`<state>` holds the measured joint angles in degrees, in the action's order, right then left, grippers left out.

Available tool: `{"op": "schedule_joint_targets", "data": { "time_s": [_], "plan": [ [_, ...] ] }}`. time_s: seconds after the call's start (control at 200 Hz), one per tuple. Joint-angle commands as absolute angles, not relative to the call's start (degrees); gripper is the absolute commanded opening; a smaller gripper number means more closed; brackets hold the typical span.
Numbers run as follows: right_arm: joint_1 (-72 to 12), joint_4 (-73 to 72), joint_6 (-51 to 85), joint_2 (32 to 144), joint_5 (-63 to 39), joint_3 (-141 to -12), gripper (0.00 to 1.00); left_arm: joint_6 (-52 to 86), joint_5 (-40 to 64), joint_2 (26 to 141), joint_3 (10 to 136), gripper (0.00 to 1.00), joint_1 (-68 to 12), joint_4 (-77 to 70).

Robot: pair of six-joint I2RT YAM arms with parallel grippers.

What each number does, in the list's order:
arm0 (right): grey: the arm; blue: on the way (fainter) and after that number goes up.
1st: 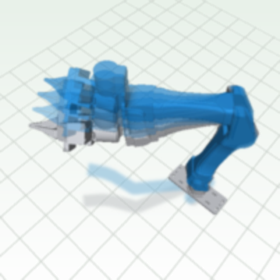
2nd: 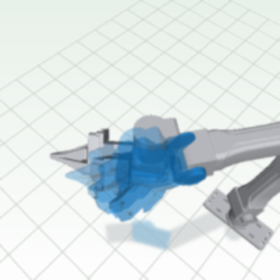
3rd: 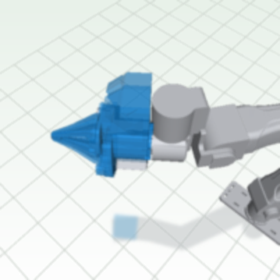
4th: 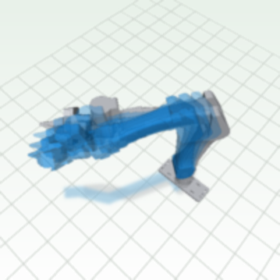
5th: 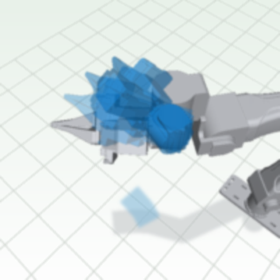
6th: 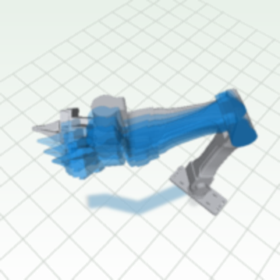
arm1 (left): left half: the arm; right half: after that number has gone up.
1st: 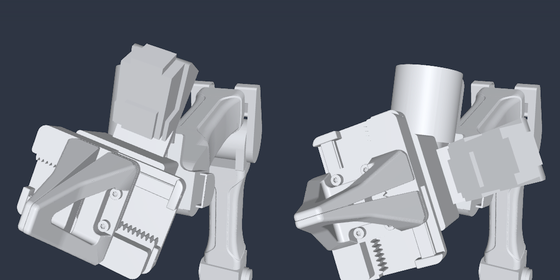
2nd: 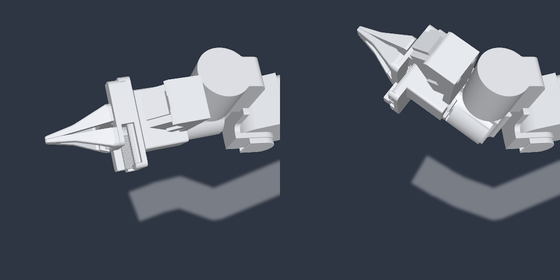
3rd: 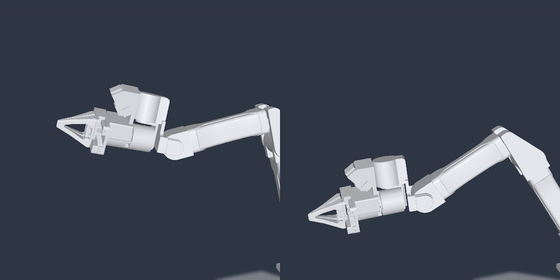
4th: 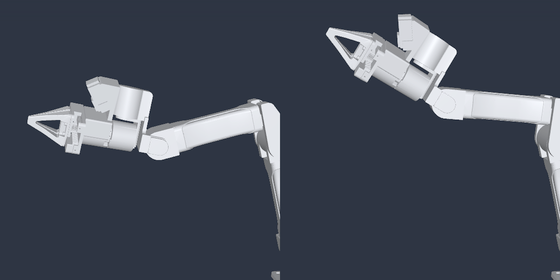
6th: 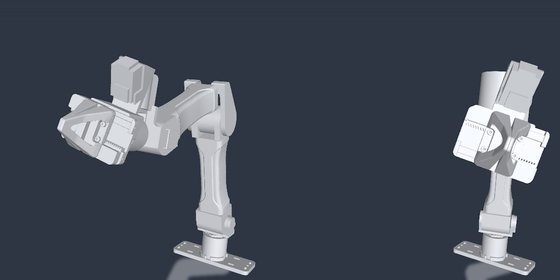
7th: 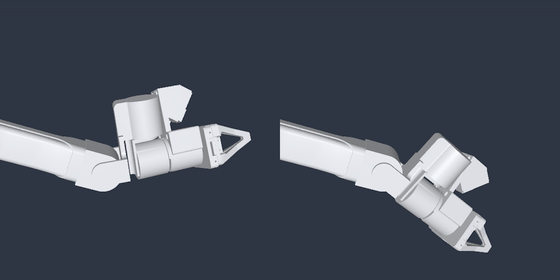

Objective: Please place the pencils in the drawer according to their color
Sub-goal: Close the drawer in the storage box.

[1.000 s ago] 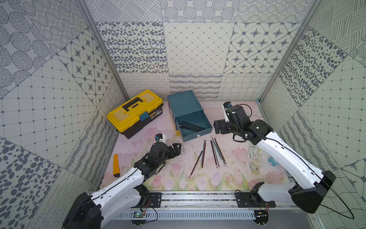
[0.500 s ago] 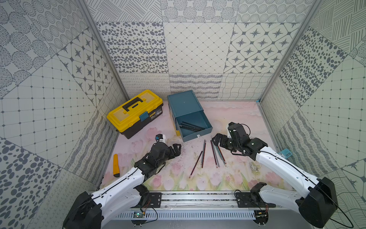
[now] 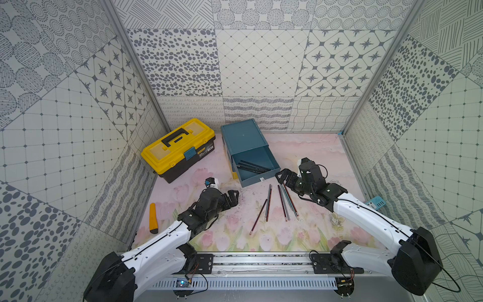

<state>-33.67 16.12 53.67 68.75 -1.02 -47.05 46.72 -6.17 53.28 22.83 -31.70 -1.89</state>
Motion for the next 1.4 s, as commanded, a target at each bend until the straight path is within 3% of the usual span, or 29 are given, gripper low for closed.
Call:
{"op": "schedule_joint_targets", "data": {
  "time_s": [0.0, 0.235, 0.871, 1.396],
  "plan": [
    [-34.5, 11.8, 54.3, 71.1, -0.5, -49.3, 0.99, 46.8, -6.5, 53.5, 22.6, 1.0, -31.4, -1.8],
    [-36.8, 9.2, 54.1, 75.2, -1.5, -52.1, 0.98, 47.1, -6.2, 53.4, 22.4, 0.99, -31.3, -2.0],
    [-38.2, 3.2, 54.9, 84.9, -5.1, -60.0, 0.83, 47.2, -4.6, 54.7, 22.5, 0.99, -31.4, -3.9],
    [-38.6, 0.6, 56.3, 94.7, -7.6, -67.4, 0.78, 47.2, -4.0, 54.9, 22.7, 0.99, -31.4, -4.2]
  ]
}}
